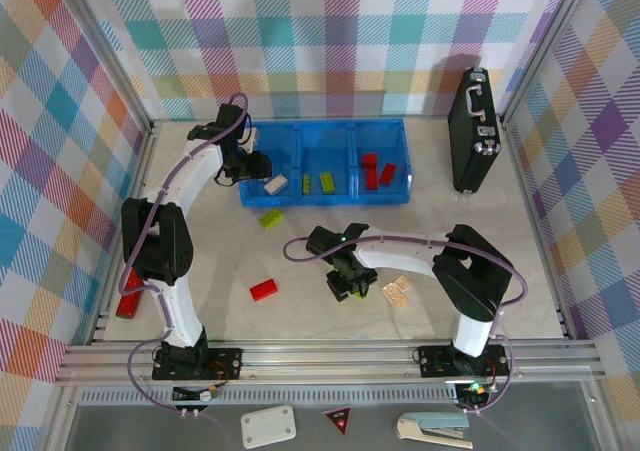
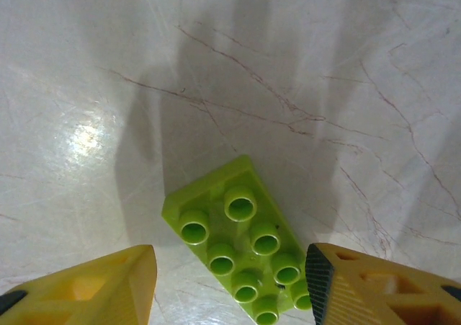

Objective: Sort the legos into containers by color
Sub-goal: Pick up the lego from the bottom-center of the table.

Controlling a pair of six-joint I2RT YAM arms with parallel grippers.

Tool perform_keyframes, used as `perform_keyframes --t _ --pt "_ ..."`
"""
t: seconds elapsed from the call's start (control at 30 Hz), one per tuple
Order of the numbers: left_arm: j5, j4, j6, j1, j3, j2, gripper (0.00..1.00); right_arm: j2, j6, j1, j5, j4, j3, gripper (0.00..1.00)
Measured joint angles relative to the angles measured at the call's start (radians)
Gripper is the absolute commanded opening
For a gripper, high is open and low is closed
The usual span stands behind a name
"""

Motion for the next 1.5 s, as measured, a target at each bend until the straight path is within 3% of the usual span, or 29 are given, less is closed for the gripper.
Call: perform_keyframes --t 0.6,0.87,1.23,1.5 --pt "0.007 0.0 -0.01 0.0 0.0 0.0 0.48 0.021 -0.003 0.02 0.056 -0.014 0.008 0.39" --pt "0.014 0.0 -0.01 0.0 0.0 0.0 0.48 0.023 -0.003 0.02 0.056 -0.014 0.009 0.43" --pt "0.025 0.0 -0.01 0.0 0.0 0.0 0.48 0.035 -0.003 0.02 0.048 -0.024 0.029 0.35" --pt "0.025 0.0 -0.01 0.0 0.0 0.0 0.48 0.058 -0.004 0.019 0.039 -0.025 0.078 0.35"
